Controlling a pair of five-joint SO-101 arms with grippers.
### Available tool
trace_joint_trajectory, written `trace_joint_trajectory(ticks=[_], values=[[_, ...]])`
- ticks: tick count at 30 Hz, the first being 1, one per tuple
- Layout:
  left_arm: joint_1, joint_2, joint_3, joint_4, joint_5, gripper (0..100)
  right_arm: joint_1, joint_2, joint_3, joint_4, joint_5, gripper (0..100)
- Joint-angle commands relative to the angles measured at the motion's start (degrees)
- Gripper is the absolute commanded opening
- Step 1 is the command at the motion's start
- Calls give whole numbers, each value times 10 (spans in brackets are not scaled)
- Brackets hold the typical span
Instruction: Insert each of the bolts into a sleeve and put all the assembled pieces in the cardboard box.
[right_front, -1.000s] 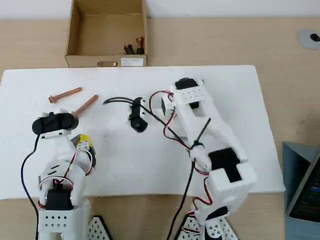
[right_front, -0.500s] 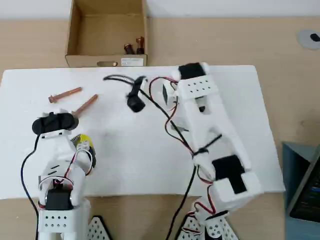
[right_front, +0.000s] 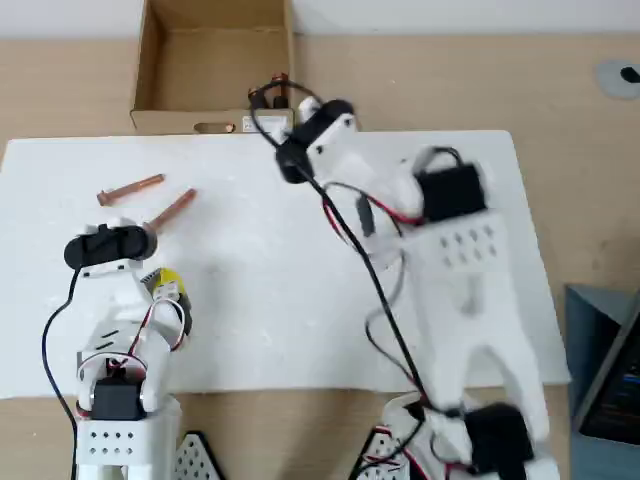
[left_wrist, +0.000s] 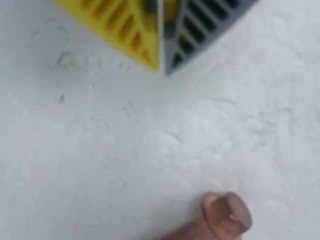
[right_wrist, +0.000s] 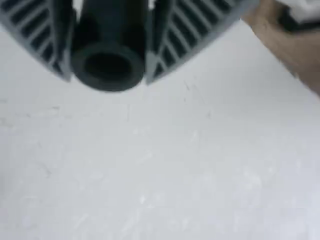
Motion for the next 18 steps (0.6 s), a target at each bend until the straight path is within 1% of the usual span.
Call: trace_joint_trajectory(ticks=[1,3,5,8,13,18], values=[[-5,-5,6,-7,-4,5,7,-82,24,11,-68,10],[-7,-3,-3,-5,-12,6,12,-117,58,11,-102,10],[-9,-3,-24,16,-37,6,30,-150,88,10,-131,10],[-11,-2,-66,47,-54,6,77,-189,129,10,-158,10],[-11,16,-129,94,-67,7,168,-233,185,9,-158,10],[-11,116,-203,93,-63,7,218,-255,204,10,-157,10]])
